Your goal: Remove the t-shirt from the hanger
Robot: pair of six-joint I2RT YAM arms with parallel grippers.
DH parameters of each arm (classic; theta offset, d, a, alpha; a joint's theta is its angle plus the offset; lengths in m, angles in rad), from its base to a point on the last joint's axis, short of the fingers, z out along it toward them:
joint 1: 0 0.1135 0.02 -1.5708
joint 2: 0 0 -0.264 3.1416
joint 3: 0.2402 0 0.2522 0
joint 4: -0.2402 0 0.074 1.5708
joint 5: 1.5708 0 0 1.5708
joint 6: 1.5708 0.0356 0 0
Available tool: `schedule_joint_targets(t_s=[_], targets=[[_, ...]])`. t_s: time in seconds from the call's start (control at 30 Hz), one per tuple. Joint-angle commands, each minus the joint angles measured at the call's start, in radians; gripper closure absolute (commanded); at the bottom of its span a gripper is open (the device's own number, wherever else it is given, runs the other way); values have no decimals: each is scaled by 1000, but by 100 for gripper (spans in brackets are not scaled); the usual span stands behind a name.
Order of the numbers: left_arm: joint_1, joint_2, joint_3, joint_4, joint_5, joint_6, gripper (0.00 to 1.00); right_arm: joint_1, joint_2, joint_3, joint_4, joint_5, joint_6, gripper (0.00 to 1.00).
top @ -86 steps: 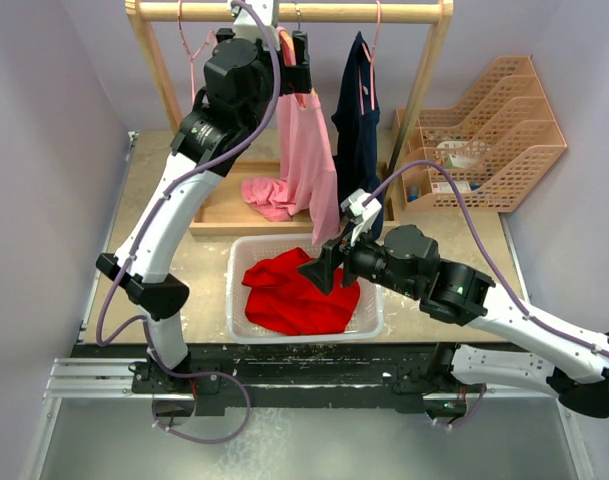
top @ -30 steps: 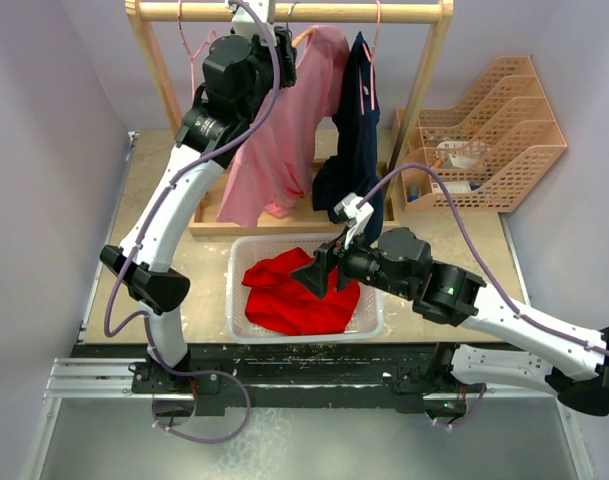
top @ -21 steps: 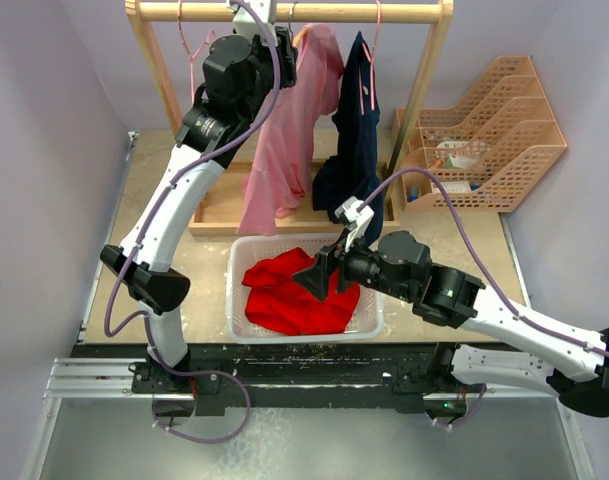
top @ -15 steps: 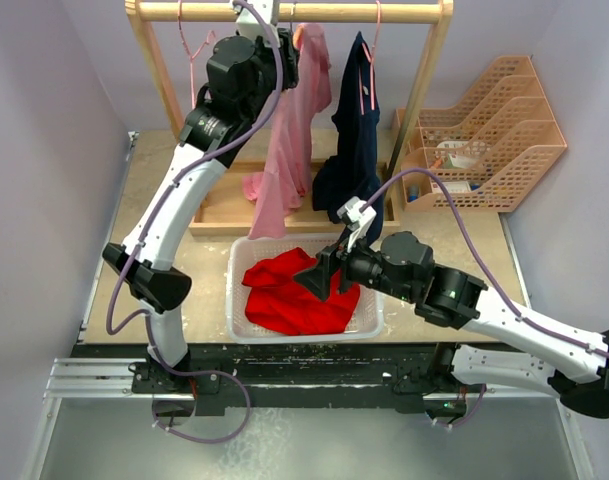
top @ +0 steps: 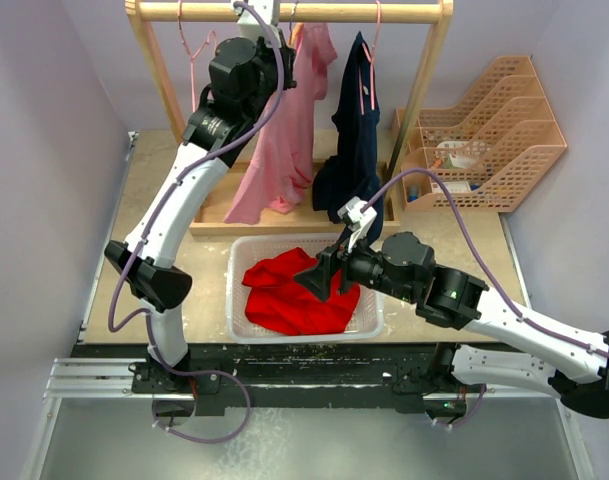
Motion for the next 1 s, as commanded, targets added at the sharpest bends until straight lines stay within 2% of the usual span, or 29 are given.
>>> schedule_joint_targets(t_s=[0.0,0.5,0.73,0.97], targets=[[4,-38,-16,81,22,29,100,6,-7,0,54,1,4,21],[18,-157,-70,290,3,119,100,6,11,0,65,13,-13,22],[33,-225,-187,328,-9,103,100,6,22,6,69,12,-16,22],[38,-355,-397,342,-6,100,100,6,13,15,57,47,-22,22]])
